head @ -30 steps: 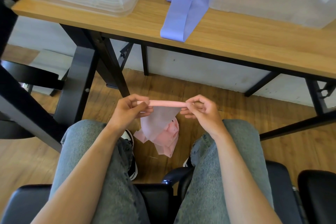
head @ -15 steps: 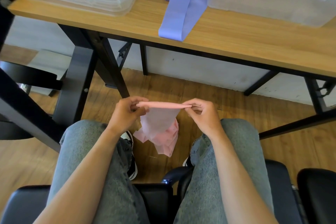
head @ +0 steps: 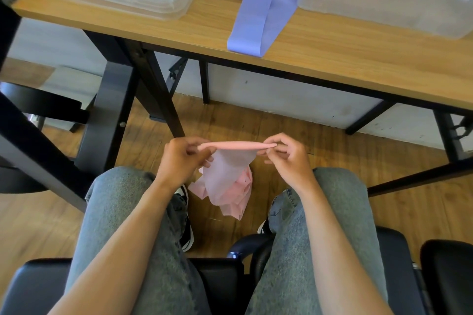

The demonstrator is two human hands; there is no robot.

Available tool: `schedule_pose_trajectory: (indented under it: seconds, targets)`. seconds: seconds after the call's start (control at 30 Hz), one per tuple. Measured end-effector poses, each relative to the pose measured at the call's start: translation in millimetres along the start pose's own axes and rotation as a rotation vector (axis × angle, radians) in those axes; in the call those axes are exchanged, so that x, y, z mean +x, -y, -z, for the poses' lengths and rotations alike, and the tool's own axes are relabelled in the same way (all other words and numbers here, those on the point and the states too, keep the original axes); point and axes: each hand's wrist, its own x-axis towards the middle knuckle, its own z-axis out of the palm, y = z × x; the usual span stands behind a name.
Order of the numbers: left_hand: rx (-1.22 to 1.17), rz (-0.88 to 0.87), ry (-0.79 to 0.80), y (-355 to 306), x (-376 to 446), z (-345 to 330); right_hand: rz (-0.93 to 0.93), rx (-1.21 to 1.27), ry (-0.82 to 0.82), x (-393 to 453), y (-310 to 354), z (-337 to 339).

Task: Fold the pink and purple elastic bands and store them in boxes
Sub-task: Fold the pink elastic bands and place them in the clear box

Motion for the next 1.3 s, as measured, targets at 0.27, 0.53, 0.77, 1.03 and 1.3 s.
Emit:
schedule_pose_trajectory:
  seconds: [0.27,0.53,0.77,1.03,1.3]
  targets:
    - [-0.389,0.153,0.064,-2.8,5.2,7.5,-0.045,0.071,0.001,1.3,-1.2,2.0]
    - [0.014,0.013,0.032,6.5,6.2,6.8,-0.036,-0.164,0.041,3.4,-10.8,-2.5]
    - [0.171,-0.122,-0.049,12.2,7.0,5.5,-0.032,-0.039,0.172,-1.5,-2.5,-1.8]
    - [-0.157,0.043,0.147,4.8,6.0,3.9,-0.065,0.105,0.073,2.2,-6.4,-0.2]
    - [-0.299,0.166,0.081,3.9,6.2,5.2,-0.066,0.168,0.059,2.5,-6.5,1.8]
